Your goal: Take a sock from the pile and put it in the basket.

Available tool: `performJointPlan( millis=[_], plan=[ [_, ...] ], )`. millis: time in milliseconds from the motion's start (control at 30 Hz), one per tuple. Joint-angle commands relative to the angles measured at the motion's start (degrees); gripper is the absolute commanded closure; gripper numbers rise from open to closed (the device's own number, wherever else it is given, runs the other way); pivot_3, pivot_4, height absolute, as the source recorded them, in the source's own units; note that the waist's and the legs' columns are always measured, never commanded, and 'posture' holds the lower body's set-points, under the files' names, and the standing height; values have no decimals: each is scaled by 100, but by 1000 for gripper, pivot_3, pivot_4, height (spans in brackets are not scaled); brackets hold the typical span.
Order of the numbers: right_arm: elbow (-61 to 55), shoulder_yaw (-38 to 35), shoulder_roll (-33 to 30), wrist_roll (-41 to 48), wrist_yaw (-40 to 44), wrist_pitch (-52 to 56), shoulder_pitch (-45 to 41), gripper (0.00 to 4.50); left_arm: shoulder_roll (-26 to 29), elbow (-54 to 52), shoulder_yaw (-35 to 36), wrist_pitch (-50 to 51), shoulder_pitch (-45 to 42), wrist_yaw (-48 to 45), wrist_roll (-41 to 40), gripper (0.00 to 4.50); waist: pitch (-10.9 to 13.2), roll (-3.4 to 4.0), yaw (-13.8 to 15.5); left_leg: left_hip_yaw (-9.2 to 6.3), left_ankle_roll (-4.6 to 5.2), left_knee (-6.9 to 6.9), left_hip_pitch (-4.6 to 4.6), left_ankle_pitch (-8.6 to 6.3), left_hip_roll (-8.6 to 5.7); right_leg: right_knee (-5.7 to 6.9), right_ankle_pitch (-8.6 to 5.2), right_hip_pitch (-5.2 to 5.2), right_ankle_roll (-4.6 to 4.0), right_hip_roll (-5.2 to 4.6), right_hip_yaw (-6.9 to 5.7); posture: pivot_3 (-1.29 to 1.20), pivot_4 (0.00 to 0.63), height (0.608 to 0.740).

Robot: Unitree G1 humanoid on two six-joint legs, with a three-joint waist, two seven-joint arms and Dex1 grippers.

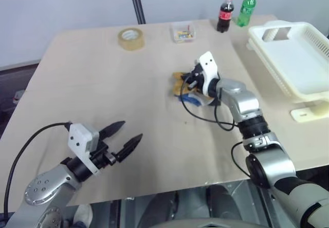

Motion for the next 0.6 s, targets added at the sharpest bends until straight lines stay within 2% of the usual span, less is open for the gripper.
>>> performJointPlan(
  millis=[33, 167, 200, 267, 333, 367, 600],
  plan=[
    [-329, -67, -79, 129, 0, 128, -104, 4446, -16, -62, 24, -152, 14, -25, 27, 685, 0, 0, 4, 0, 0, 0, 0, 0, 0, 0, 0, 0, 0, 0, -1, 0, 150, 740],
    [-230, 187, -194, -78, 91, -68, 15, 4446, -18, -41, 2, -180, 18, -27, 37, 685, 0, 0, -2, 1, 0, 0, 0, 0, 0, 0, 0, 0, 0, -1, 0, 0, 150, 740],
    [-225, 209, -199, -74, 109, -62, 28, 3835, -18, -38, -3, -185, 19, -24, 41, 685, 0, 0, -7, 1, 0, -1, 0, 0, 0, 0, 0, -1, 0, -1, 0, 0, 150, 740],
    [-230, 281, -204, -131, 91, -146, 53, 3122, -24, -23, -10, -200, 28, -20, 51, 685, 0, 0, -9, 3, 0, -2, 1, 0, 3, 0, 0, -1, 0, 0, 1, 0, 150, 740],
    [-236, 346, -208, -189, 71, -223, 64, 1964, -29, -14, -15, -214, 39, -19, 58, 685, 0, 0, -8, 5, 0, -3, 0, 0, 4, 0, 0, -3, 0, 1, 3, 0, 150, 740],
    [-245, 413, -220, -226, 113, -267, 62, 1645, -34, -10, -18, -221, 48, -20, 64, 685, 0, 0, -7, 5, 0, -3, 0, 0, 4, 0, 0, -3, 0, 1, 2, 0, 150, 740],
    [-99, 762, -216, -470, 258, -563, 2, 1645, -63, 20, -30, -250, 38, -31, 109, 685, 0, 0, -7, 7, 0, -4, 0, 0, 6, 0, 0, -5, 0, 2, 3, 0, 150, 740]
  ],
)
